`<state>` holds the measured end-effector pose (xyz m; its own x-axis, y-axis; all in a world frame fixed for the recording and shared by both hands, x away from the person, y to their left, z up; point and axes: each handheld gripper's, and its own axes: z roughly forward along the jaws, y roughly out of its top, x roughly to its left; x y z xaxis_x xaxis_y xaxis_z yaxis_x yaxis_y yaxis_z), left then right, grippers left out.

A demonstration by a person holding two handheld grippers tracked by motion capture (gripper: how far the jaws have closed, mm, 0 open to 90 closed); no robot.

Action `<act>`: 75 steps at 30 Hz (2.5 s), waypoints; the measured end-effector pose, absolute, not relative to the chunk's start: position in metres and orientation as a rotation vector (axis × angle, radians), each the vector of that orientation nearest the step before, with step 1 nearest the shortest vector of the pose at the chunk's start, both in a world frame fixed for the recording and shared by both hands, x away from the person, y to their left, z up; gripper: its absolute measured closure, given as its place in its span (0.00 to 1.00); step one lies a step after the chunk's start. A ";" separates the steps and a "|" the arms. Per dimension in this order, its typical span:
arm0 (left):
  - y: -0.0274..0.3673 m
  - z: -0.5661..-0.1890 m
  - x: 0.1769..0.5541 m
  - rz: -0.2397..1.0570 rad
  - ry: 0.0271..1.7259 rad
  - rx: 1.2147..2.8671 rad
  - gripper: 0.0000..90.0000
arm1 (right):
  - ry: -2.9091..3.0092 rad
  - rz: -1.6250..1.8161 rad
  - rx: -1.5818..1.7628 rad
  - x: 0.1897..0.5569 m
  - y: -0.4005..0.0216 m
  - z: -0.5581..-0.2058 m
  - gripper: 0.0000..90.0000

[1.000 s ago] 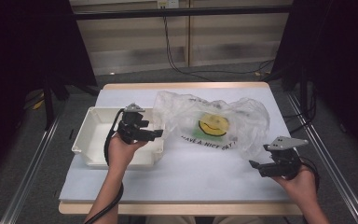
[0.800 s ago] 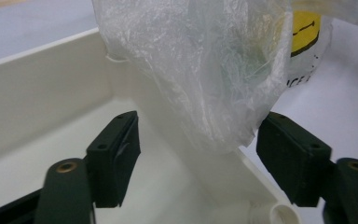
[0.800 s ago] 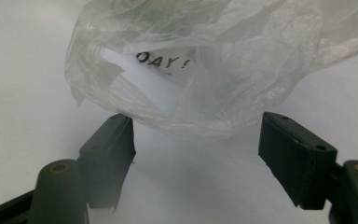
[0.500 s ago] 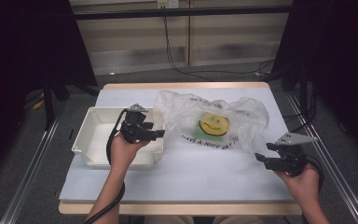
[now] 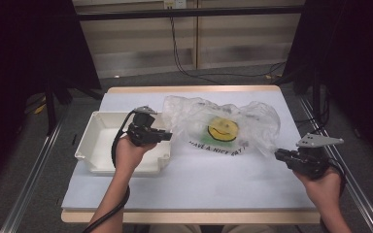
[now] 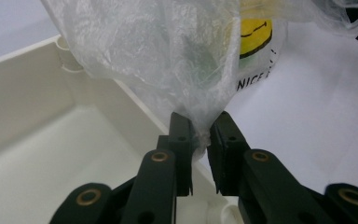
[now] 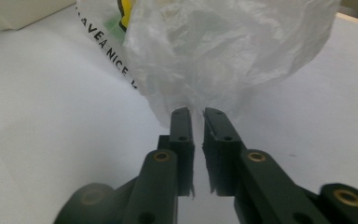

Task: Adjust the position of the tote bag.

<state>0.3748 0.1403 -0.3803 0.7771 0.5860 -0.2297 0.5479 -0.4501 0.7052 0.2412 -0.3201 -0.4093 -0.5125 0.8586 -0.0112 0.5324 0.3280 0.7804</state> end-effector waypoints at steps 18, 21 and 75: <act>0.157 -0.366 0.353 -0.086 0.771 2.135 0.96 | 2.116 1.016 1.352 0.267 -0.366 -0.404 1.00; 0.158 -0.364 0.349 -0.086 0.762 2.136 0.96 | 2.111 1.002 1.359 0.274 -0.371 -0.405 1.00; 0.145 -0.363 0.351 -0.106 0.767 2.148 0.97 | 2.356 1.191 0.935 0.302 -0.215 -0.401 0.42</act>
<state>0.3510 0.1445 -0.3629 0.8096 0.4877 -0.3265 0.5580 -0.4673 0.6858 0.3022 -0.2150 -0.4013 -0.7258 0.6878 -0.0054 0.4033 0.4319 0.8067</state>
